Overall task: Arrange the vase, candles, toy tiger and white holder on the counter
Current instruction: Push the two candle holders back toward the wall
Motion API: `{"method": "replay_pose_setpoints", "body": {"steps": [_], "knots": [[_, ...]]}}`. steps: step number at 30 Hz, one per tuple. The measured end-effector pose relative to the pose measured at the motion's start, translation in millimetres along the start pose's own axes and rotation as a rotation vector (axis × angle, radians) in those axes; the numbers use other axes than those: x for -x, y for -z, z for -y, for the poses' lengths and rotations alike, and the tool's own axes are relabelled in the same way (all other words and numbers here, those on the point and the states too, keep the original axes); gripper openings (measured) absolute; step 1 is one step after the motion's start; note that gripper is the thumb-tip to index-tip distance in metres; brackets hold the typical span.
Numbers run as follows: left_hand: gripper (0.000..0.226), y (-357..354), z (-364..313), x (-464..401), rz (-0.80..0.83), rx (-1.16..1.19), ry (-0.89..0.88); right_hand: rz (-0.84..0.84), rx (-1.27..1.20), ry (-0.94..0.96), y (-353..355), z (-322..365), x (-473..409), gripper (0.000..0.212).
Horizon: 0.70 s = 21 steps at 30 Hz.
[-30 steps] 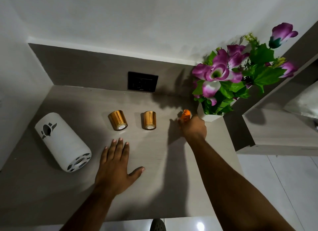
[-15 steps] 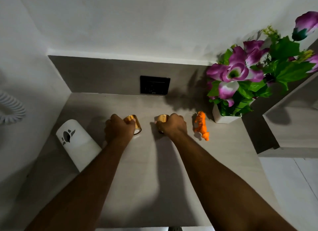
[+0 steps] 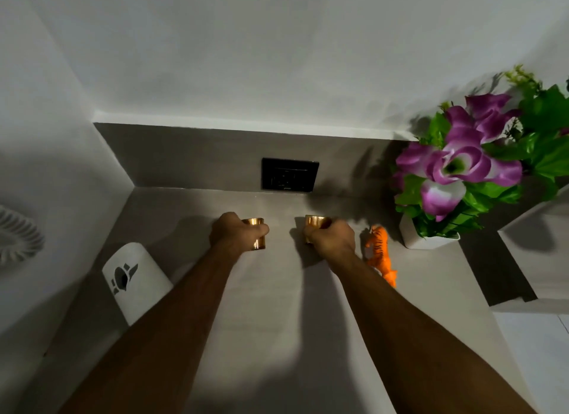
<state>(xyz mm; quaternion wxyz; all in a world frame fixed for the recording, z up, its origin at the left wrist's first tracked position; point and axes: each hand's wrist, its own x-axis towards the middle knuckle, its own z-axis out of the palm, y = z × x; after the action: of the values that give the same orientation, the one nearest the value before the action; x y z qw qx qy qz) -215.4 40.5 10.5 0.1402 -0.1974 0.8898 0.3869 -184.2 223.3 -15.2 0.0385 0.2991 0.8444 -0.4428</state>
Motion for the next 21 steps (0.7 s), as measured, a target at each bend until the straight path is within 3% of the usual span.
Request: {"method": "replay_pose_setpoints", "body": {"steps": [8, 13, 16, 21], "knots": [[0.05, -0.7, -9.8, -18.8, -0.124, 0.089, -0.284, -0.163, -0.067, 0.14, -6.2, -1.1, -12.3, 0.05], [0.048, -13.2, 3.6, -26.9, -0.16, 0.115, -0.317, -0.168, -0.075, 0.19, -11.5, -8.7, -15.7, 0.054], [0.057, -15.1, 7.7, -30.1, -0.139, 0.126, -0.32, -0.141, -0.075, 0.21, -13.4, -9.5, -16.6, 0.059], [0.1, 5.2, 16.3, -26.1, -0.026, -0.057, -0.271, -0.111, -0.084, 0.22, -17.2, -17.1, -0.1, 0.078]]}}
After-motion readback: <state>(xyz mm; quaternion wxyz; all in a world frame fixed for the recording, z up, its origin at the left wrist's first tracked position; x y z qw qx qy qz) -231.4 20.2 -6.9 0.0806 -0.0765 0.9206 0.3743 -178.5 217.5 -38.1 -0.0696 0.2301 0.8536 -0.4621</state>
